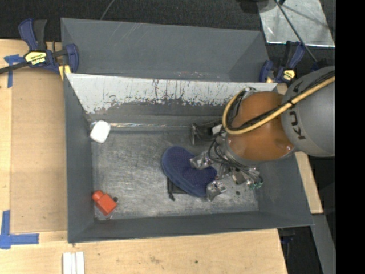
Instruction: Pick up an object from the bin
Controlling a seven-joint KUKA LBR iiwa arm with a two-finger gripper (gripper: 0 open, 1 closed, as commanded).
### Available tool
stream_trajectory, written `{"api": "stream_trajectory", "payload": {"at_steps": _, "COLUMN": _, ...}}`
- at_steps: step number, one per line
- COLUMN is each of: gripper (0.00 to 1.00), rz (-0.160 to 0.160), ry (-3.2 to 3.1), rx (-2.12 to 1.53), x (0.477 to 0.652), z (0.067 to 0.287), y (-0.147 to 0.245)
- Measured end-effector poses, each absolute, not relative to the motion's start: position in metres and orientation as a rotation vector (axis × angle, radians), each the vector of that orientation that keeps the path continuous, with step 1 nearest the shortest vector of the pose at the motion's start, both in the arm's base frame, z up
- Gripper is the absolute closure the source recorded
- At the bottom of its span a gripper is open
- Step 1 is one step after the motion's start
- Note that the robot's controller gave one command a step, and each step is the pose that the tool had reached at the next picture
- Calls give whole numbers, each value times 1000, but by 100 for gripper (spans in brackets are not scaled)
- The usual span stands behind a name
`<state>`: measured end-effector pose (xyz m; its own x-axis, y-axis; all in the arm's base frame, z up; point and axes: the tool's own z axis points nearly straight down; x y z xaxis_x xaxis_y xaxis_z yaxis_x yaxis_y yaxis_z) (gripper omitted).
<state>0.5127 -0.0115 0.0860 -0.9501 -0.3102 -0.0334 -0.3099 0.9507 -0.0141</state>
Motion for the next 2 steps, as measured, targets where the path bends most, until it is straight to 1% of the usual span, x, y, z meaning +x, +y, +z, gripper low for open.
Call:
{"api": "stream_trajectory", "payload": {"at_steps": 1, "gripper": 100, "rz": -5, "ry": 3016, "rx": -848, "x": 518, "z": 191, "y": -22}}
{"api": "stream_trajectory", "payload": {"at_steps": 2, "gripper": 100, "rz": -8, "ry": 2749, "rx": -1504, "x": 530, "z": 360, "y": -58}}
